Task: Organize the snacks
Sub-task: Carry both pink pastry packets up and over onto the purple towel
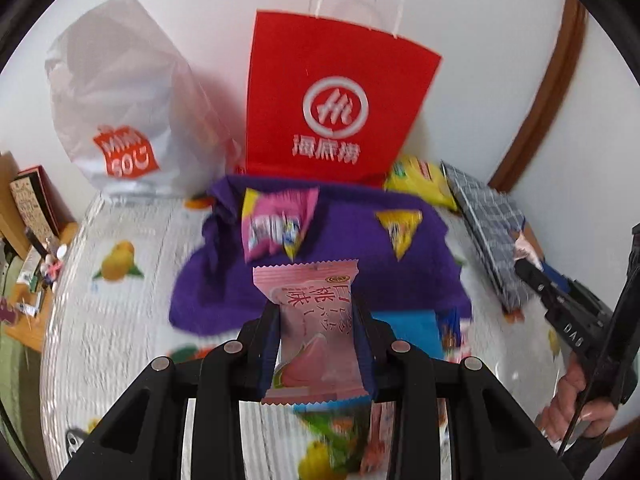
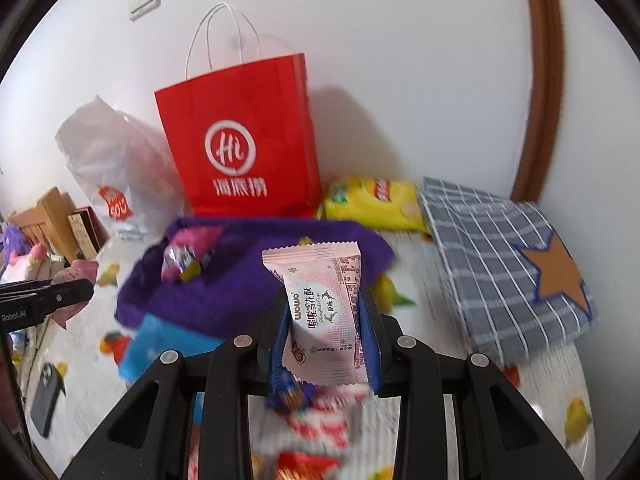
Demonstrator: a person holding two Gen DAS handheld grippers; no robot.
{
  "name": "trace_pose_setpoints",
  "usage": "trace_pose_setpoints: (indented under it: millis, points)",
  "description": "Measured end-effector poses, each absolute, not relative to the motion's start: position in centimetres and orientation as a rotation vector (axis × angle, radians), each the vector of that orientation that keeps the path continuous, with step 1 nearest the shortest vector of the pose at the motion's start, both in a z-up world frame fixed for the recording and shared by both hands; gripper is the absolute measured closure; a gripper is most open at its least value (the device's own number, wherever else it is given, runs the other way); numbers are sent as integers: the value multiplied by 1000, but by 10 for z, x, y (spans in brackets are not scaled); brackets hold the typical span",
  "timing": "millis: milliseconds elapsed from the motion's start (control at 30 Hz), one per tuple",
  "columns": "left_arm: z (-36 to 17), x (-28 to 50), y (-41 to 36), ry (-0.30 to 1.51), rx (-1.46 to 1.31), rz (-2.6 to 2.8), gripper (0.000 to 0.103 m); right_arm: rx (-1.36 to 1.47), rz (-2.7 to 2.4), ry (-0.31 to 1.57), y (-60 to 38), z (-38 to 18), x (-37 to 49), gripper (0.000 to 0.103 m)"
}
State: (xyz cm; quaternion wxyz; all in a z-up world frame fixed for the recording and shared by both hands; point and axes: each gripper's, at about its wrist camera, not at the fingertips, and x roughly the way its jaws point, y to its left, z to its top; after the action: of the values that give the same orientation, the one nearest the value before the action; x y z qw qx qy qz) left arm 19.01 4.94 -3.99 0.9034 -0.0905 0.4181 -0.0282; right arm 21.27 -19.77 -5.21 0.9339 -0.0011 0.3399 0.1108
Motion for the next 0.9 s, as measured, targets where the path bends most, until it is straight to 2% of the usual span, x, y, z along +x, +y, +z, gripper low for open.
trace_pose_setpoints:
  millis: [200, 433, 767, 900]
  points:
    - [-24, 225, 62, 834, -191, -32, 71, -14, 243, 691, -174, -44, 252, 70]
    - [-37, 265, 81, 865, -219, -2, 71, 28, 246, 732, -170, -52, 295, 70]
    - [-87, 301, 107, 982, -273, 24, 71, 33, 290, 869, -170, -104, 332, 70]
    - [-92, 304, 113, 992, -278, 37, 71, -22, 279, 917, -165, -121, 339, 70]
